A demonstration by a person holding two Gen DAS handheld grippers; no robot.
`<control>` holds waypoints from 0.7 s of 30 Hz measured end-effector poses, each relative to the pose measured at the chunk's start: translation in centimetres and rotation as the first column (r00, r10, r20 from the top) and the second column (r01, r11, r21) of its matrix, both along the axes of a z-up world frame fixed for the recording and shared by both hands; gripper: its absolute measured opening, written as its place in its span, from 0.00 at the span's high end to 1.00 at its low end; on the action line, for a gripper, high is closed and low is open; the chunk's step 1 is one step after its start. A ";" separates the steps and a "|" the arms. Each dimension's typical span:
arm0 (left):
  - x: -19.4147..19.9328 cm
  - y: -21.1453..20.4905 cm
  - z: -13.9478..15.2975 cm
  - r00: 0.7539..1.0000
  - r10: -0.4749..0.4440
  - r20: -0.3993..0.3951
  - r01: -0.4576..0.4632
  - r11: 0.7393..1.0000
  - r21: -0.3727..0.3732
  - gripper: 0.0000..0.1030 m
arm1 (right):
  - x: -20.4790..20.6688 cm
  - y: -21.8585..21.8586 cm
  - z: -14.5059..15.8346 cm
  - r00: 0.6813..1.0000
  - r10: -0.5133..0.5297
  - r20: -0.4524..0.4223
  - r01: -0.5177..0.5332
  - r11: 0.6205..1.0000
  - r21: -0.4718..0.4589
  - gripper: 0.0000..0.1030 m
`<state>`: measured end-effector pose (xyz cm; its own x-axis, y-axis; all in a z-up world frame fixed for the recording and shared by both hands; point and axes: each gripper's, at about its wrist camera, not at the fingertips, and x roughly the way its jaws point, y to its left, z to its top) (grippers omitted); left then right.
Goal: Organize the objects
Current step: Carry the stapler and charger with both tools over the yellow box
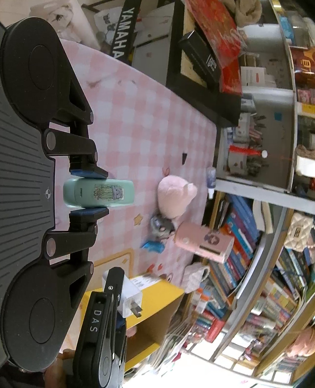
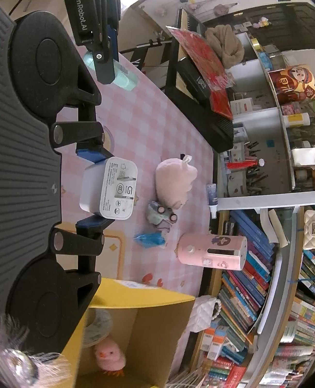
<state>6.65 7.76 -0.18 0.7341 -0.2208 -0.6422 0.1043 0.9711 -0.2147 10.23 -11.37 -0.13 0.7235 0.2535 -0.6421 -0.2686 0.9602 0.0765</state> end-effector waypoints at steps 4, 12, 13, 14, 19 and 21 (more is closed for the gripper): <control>-1.5 -0.4 -0.1 0.999 -0.031 -0.009 0.031 1.000 0.000 0.78 | -2.0 -0.2 -0.1 1.000 -0.015 -0.006 0.015 1.000 0.001 0.59; -4.1 -1.6 0.0 0.992 -0.123 -0.009 0.123 0.992 0.010 0.78 | -6.3 -1.3 -0.5 0.996 -0.091 -0.021 0.091 0.996 0.020 0.59; -4.3 -1.8 0.0 0.991 -0.135 -0.010 0.135 0.991 0.011 0.78 | -6.9 -1.5 -0.5 0.994 -0.104 -0.019 0.105 0.994 0.022 0.59; -4.5 -1.9 0.0 0.989 -0.148 -0.011 0.148 0.989 0.012 0.78 | -7.3 -1.7 -0.5 0.993 -0.116 -0.019 0.117 0.993 0.024 0.59; -5.9 -3.1 -0.2 0.974 -0.225 -0.014 0.226 0.974 0.018 0.78 | -10.1 -2.6 -0.8 0.984 -0.179 -0.023 0.179 0.983 0.031 0.59; -6.3 -3.7 -0.3 0.967 -0.254 -0.016 0.254 0.967 0.019 0.78 | -11.2 -3.0 -0.9 0.978 -0.206 -0.025 0.207 0.978 0.032 0.59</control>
<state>0.33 4.07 -0.45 0.6466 -0.3857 -0.6581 0.3455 0.9173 -0.1980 -1.01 -14.40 -1.02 0.7487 0.1224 -0.6515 -0.0626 0.9915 0.1143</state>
